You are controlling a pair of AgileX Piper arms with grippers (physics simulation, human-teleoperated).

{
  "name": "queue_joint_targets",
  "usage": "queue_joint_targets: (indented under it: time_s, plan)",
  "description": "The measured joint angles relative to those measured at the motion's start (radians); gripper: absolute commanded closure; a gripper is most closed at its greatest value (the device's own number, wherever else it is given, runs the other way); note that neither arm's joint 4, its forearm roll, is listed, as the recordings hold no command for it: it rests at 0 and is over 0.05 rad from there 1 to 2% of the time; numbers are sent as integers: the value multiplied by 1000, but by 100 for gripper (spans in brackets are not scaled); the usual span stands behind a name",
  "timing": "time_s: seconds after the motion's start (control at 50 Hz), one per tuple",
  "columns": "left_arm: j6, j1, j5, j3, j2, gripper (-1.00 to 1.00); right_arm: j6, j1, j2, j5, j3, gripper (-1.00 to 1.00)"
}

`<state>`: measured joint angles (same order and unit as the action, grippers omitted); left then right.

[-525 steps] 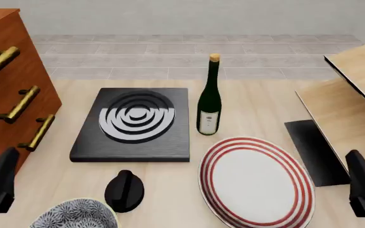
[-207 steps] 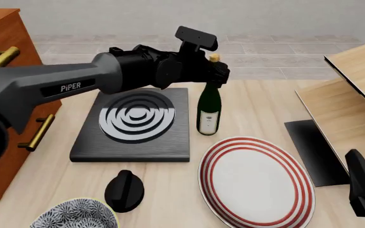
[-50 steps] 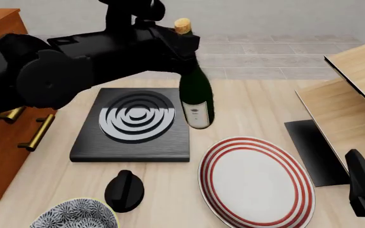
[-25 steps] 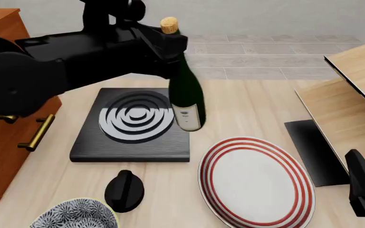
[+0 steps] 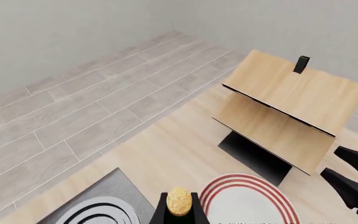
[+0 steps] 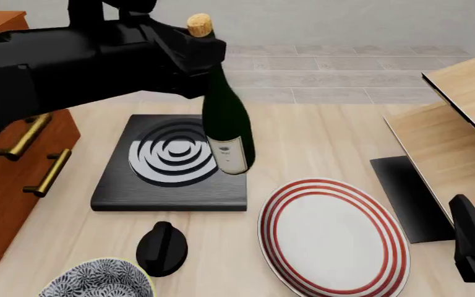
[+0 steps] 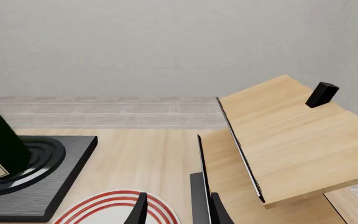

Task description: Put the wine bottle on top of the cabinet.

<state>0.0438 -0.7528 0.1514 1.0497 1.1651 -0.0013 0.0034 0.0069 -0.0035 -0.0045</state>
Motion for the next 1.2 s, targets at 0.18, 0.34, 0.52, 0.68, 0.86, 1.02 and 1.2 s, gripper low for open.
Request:
queue_joint_targets:
  time_s: [0.18,0.34,0.52,0.68,0.86,1.02,1.2]
  plan:
    - [6,17,40,-8,-37,100,0,0,0,0,0,-100]
    - [15,25,83,-2,-66,100,0,0,0,0,0,-100]
    - [22,29,124,-1,-90,100,0,0,0,0,0,-100]
    - [30,33,158,-1,-107,100,0,0,0,0,0,-100]
    - [37,32,193,4,-119,100,0,0,0,0,0,-100]
    - [45,34,226,17,-130,100,0,0,0,0,0,-100]
    - [52,46,269,30,-156,100,0,0,0,0,0,-100]
